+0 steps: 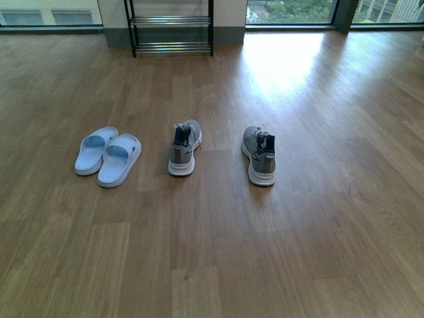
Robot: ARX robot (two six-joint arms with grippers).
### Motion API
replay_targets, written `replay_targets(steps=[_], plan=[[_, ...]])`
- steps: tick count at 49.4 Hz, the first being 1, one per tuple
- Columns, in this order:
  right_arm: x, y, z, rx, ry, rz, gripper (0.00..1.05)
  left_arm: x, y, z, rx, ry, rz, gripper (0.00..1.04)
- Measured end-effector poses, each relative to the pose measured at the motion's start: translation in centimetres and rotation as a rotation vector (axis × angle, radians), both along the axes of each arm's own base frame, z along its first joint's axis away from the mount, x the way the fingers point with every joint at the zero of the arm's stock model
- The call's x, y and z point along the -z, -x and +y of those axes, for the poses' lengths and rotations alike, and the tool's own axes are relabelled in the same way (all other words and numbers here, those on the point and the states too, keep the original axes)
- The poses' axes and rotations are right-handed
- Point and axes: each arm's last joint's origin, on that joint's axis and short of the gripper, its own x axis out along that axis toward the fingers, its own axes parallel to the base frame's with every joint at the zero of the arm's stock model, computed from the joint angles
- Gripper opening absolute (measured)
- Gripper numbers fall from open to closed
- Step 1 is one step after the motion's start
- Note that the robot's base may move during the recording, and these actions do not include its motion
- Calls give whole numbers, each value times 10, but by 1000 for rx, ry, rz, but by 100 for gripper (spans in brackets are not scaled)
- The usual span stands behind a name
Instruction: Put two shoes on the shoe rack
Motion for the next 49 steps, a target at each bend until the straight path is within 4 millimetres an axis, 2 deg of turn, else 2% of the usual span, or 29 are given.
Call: replay_targets(steps=[49], plan=[[0, 0, 0, 0, 0, 0, 95, 0, 0, 0, 0, 0, 0, 95]])
